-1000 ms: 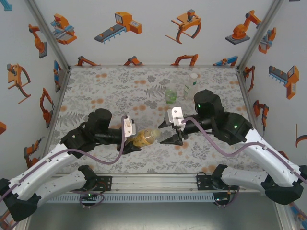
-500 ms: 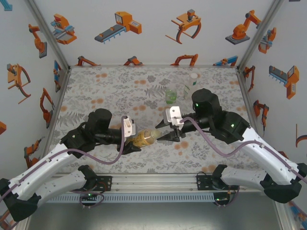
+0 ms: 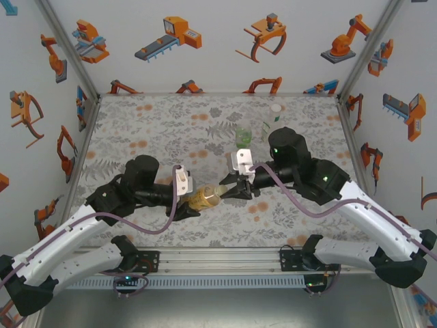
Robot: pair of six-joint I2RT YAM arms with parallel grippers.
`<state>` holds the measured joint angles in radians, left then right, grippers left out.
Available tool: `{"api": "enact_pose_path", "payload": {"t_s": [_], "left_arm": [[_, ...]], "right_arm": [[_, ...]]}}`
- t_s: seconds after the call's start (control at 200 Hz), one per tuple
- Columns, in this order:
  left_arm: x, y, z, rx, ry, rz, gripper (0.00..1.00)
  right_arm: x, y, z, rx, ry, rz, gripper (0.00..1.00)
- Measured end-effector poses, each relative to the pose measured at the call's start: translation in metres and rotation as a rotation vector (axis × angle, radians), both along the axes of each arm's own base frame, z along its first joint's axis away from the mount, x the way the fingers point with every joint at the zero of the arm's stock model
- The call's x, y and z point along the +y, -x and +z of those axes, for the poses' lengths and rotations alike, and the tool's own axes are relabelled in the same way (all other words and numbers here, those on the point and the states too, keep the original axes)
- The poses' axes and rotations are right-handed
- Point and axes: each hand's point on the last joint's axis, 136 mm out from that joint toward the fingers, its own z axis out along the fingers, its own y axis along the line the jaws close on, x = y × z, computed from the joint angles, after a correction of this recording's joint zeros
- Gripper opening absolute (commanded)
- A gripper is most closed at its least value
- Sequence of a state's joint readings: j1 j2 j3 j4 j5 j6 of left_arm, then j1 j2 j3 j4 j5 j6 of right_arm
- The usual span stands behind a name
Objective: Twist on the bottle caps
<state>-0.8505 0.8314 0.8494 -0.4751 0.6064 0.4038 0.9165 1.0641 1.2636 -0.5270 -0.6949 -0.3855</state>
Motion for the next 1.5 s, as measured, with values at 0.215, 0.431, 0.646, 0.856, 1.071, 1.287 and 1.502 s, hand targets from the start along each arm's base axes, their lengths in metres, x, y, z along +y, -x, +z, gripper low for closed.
{"api": "enact_pose_path", "payload": {"t_s": [0.215, 0.431, 0.646, 0.856, 1.071, 1.287, 1.502], "left_arm": [[0.002, -0.009, -0.004, -0.013, -0.023, 0.054, 0.00], [0.002, -0.023, -0.006, -0.038, -0.035, 0.114, 0.00], [0.000, -0.028, -0.023, -0.015, -0.081, 0.128, 0.00], [0.000, -0.030, -0.027, -0.008, -0.095, 0.133, 0.00], [-0.001, -0.026, -0.016, -0.029, -0.055, 0.114, 0.00], [-0.001, -0.017, -0.009, -0.029, -0.026, 0.077, 0.00], [-0.002, -0.008, -0.005, -0.015, -0.003, 0.034, 0.00]], "right_arm": [[-0.002, -0.030, -0.008, 0.341, -0.021, -0.321, 0.00], [-0.016, -0.064, -0.027, 0.840, -0.049, -0.717, 0.00], [-0.029, -0.077, -0.062, 1.219, -0.025, -1.001, 0.02], [-0.032, -0.080, -0.070, 1.318, -0.027, -1.081, 0.26], [-0.031, -0.081, -0.049, 1.181, -0.029, -1.019, 0.47], [-0.020, -0.070, -0.016, 0.826, -0.042, -0.760, 0.46], [-0.011, -0.034, 0.006, 0.360, -0.008, -0.382, 0.50]]}}
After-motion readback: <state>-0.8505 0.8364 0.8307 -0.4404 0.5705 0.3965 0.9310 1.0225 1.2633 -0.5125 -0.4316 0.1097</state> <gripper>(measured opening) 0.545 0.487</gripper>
